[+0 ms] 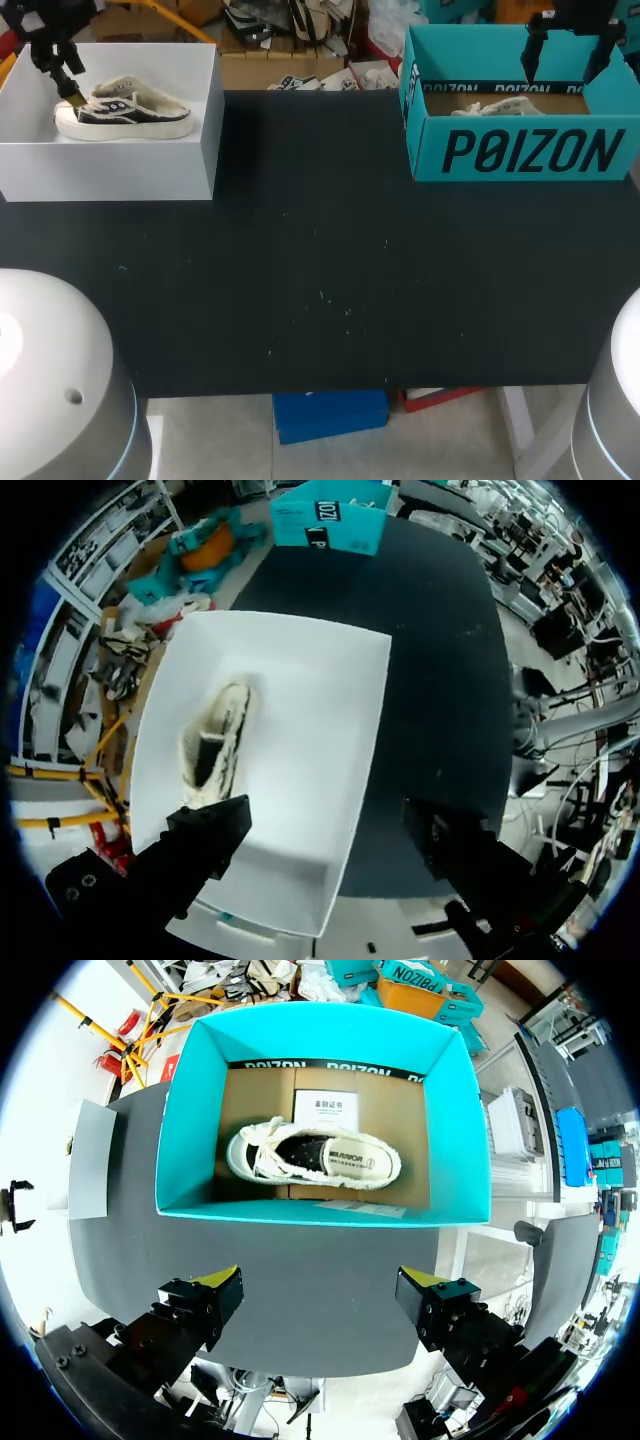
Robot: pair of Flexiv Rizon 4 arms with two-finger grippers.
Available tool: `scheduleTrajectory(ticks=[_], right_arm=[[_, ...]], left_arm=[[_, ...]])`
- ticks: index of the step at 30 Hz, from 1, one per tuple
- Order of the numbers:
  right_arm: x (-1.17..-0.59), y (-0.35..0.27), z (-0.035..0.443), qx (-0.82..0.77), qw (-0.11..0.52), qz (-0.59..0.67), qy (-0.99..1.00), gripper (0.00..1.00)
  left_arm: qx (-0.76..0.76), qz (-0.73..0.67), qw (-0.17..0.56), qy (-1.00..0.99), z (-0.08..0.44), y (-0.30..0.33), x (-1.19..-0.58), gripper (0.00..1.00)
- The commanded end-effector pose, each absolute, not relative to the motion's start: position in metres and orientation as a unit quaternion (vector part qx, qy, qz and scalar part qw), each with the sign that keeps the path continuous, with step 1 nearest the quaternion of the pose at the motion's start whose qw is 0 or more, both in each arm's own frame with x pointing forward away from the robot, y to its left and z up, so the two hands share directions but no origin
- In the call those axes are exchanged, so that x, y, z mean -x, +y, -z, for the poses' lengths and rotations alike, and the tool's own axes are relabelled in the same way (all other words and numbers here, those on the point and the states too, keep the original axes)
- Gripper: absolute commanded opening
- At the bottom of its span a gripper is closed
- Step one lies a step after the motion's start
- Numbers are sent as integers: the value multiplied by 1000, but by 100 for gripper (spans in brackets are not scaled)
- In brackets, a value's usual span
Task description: Take the shoe out of the shoebox, open the shoe tongue, remove and reinsert the insole, then place the shoe into the shoebox
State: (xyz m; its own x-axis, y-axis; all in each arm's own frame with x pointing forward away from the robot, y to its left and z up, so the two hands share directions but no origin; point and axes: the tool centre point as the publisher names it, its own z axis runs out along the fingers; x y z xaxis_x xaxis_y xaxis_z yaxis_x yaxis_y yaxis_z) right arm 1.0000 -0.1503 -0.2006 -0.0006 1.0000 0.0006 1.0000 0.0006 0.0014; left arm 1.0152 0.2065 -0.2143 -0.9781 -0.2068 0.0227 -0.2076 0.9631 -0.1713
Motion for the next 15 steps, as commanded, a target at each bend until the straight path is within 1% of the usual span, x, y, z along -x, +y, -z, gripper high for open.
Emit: scheduleTrajectory(ticks=[1,13,15], right_arm=[[-1000,-150,200,-707,0,0,707,100],[-1000,-150,200,-707,0,0,707,100],[-1000,-150,200,-707,0,0,707,100]], left_arm=[[162,-11,25,-986,216,209,-1035,100],[166,-3,16,-986,220,210,-1036,100],[141,-9,-3,-990,227,214,-1038,100]])
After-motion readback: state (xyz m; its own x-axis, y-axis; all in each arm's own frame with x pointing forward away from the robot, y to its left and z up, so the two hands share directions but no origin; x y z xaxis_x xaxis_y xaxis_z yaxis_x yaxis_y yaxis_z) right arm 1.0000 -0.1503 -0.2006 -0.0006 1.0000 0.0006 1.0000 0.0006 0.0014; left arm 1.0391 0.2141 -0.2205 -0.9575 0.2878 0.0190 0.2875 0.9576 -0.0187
